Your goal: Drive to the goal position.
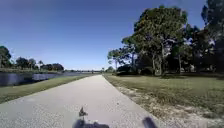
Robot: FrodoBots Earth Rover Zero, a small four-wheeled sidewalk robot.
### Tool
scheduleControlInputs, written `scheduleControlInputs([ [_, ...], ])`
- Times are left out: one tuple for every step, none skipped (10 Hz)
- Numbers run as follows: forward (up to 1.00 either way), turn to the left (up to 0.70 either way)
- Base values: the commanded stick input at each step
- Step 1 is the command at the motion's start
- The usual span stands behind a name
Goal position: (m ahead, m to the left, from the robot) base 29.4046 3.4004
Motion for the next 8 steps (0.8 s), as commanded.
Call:
scheduleControlInputs([
  [0.0,0.7],
  [0.0,0.7],
  [0.0,0.7],
  [0.0,0.7],
  [0.0,0.7],
  [0.0,0.7],
  [0.0,0.7],
  [0.0,0.7],
])
